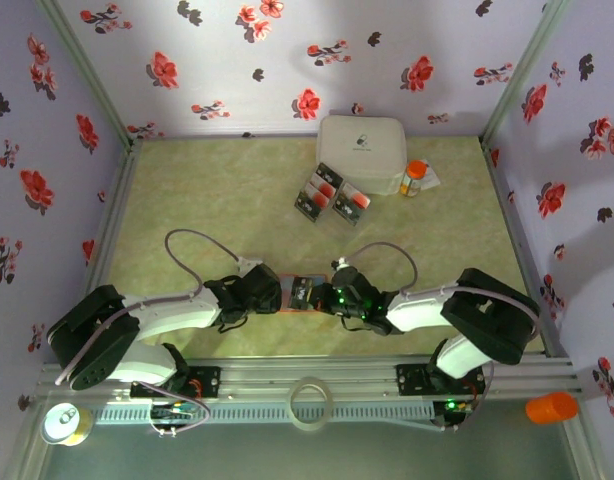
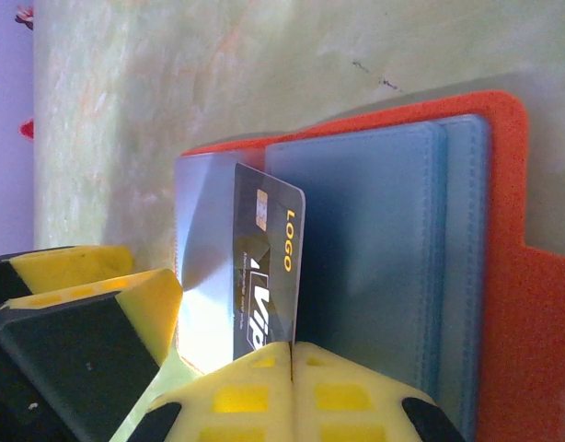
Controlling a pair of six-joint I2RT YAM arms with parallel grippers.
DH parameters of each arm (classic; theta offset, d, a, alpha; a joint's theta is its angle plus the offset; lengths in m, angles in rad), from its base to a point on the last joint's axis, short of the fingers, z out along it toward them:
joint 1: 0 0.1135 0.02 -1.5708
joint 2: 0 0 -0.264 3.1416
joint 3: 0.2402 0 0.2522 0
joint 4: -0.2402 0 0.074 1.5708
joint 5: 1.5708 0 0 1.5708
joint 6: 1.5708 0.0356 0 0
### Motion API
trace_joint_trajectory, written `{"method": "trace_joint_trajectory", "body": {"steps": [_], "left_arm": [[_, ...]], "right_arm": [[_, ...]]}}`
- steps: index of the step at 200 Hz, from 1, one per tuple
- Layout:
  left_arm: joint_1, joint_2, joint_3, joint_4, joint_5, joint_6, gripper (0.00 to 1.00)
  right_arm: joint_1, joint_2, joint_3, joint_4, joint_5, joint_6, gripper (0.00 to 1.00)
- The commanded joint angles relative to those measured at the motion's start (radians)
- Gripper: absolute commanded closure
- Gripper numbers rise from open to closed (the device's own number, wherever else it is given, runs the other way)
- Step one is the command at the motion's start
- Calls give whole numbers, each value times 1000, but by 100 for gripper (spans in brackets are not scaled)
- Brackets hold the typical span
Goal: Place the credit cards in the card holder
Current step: Insert the credit card into the card slot.
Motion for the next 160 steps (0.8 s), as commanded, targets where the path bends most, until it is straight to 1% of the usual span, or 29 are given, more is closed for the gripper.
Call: {"method": "trace_joint_trajectory", "body": {"steps": [1,54,160], "left_arm": [[-7,33,-30,9,44,-25,17],[-7,35,-31,11,45,-25,17],[-7,34,-34,13,44,-26,18]], "right_arm": [[7,22,28,-74,-17,8,100],[3,34,51,-110,-37,15,100],[-13,4,77,-209,-55,11,100]]}}
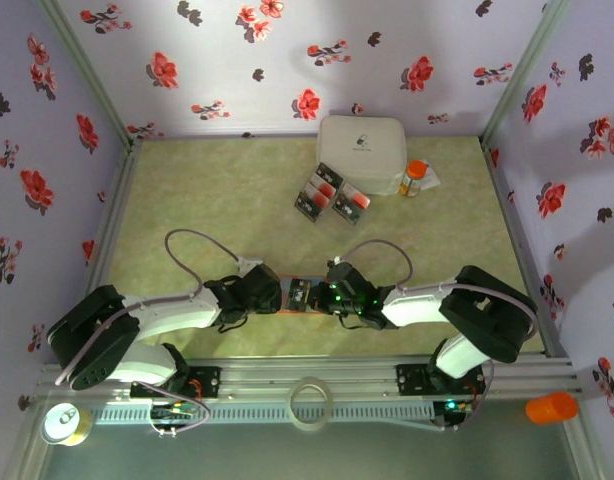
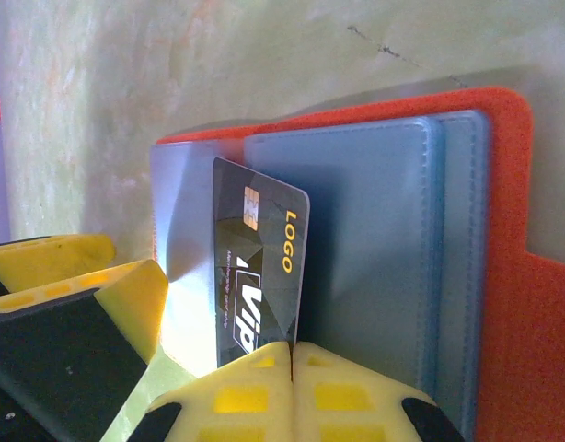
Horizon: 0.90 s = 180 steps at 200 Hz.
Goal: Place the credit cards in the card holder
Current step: Insert the credit card into the card slot.
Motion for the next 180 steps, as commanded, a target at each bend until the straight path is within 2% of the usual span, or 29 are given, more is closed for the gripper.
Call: {"method": "trace_joint_trajectory", "body": {"steps": [1,180], "left_arm": [[-7,34,-34,12,44,-25,17],[-6,33,-30,14,47,-22,18]], "right_arm": [[-5,-10,14,-87,-11,11,100],[-29,87,107,-107,-84,7,100]]}}
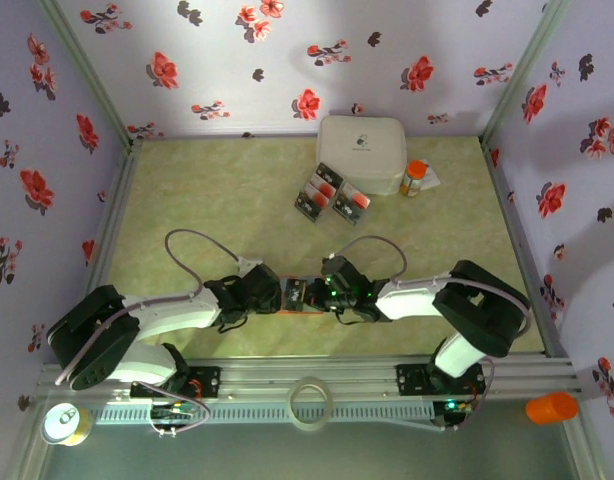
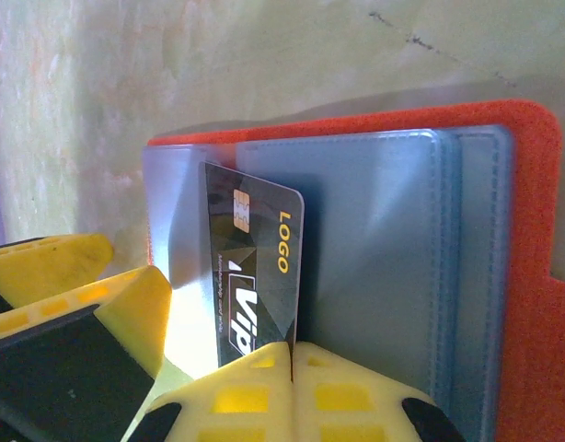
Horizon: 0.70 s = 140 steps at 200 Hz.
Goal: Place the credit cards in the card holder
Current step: Insert the credit card into the card slot.
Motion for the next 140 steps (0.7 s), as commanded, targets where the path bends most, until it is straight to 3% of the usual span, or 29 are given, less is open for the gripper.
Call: {"method": "trace_joint_trajectory", "body": {"steps": [1,53,99,140], "left_arm": [[-7,34,-30,14,47,-22,18],[-7,25,-35,17,47,-20,18],[-3,-46,-26,-11,35,-22,17],[55,-131,-11,-80,5,-19,15]], "right_arm": [[-6,35,32,-41,-22,6,100],[-5,122,104,-31,-92,-14,100],[-28,23,132,-178,-81,-101,72],[-45,-56,201,-366,-33,-209,68]]}}
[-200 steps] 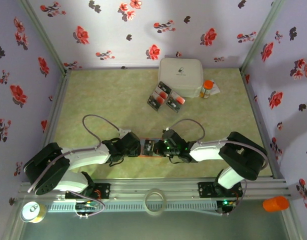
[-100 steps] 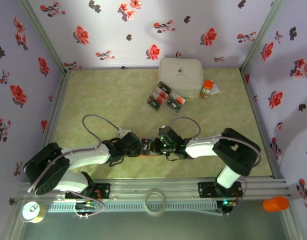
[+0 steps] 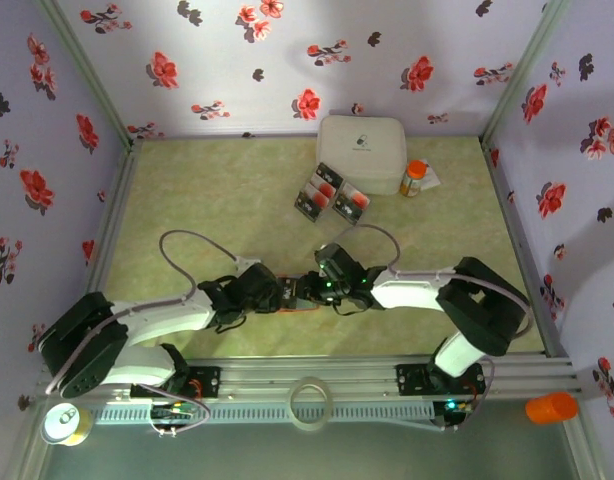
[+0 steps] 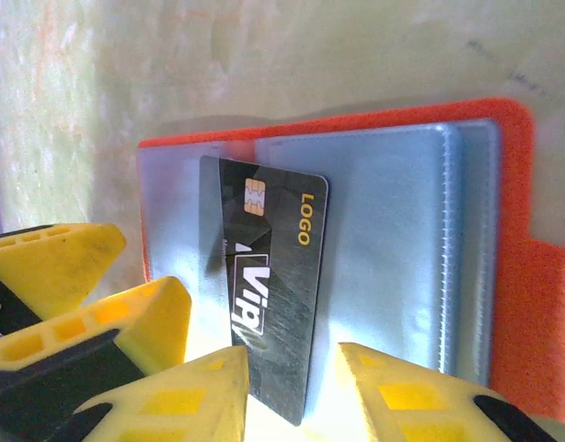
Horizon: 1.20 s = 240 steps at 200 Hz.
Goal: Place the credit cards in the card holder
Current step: Insert the credit card into the card slot.
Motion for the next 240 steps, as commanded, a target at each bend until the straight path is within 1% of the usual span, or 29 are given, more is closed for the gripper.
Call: {"method": "trace_joint_trajectory", "body": {"steps": [1,35,55,106,240], "left_arm": [[43,-56,-4,-62,-12,-15,15],[127,-96,-17,-99,-4,0,15],[152,-96,-29,-101,10,7,15],[165,-39,-42,-86,16,8,16],[176,105,-17,-13,30,60,16]], "right_arm": [[-10,-42,67,-157,42,-99,68],[-8,-18,140,-247,62,-169,71],[-7,12,170,-265,67,-191,74],[5,85,219,-267,62,-214,85],[42,279,353,-288,38,-235,89]]}}
